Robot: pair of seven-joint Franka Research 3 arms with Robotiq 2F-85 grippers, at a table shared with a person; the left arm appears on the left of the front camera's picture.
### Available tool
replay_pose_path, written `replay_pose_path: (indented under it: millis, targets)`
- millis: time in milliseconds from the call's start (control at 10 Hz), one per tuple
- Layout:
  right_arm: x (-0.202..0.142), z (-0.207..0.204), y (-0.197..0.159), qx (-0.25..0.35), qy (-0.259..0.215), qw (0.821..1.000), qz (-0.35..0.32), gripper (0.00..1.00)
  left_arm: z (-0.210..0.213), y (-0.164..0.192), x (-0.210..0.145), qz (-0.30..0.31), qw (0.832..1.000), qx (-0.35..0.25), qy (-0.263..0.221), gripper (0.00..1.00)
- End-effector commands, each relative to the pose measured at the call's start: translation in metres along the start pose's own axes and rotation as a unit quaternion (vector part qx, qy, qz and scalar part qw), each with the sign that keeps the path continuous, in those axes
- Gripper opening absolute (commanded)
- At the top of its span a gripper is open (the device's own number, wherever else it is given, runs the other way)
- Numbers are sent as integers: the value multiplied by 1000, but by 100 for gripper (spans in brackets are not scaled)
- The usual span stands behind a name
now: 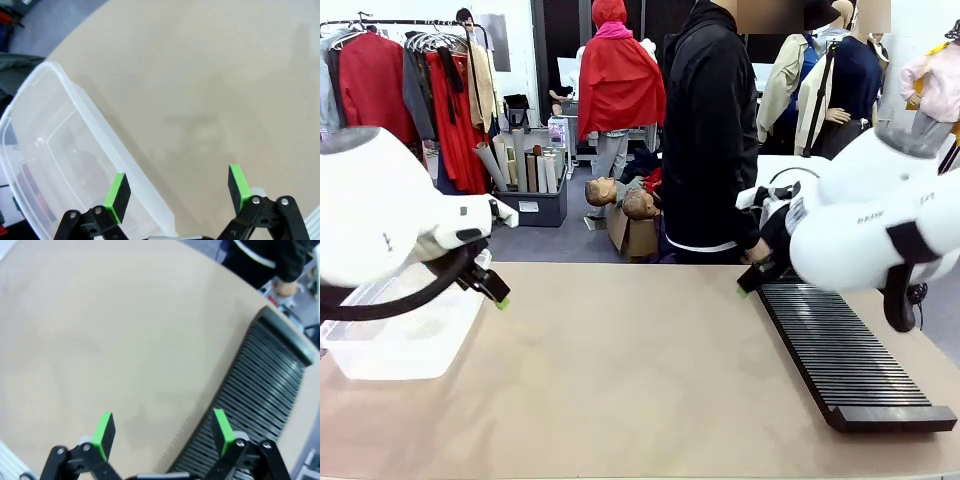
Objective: Sort PCBs into racks and boxes based on the side picked up.
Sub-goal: Pick up the Blank PCB handed by the Human.
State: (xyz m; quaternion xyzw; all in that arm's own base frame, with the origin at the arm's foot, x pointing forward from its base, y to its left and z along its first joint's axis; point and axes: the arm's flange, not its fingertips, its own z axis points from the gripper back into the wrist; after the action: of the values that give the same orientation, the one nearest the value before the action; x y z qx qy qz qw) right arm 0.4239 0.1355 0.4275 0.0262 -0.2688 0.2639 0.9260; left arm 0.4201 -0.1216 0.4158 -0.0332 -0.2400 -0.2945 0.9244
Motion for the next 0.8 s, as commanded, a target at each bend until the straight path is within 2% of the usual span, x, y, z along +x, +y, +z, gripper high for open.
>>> replay_pose_path:
  millis: [0,100,300,700]
  targets:
    - [17,22,-34,51,-1,998,-22,100,31,49,15,-2,997,-77,-12,100]
    - [22,28,-51,78,0,996,-38,100,46,76,21,18,992,-123,-27,100]
    - [22,44,-90,148,-7,986,-76,100,67,118,15,37,987,-154,-38,100]
    - [-14,86,-163,284,-92,944,-139,100,110,160,-21,77,976,-187,-78,100]
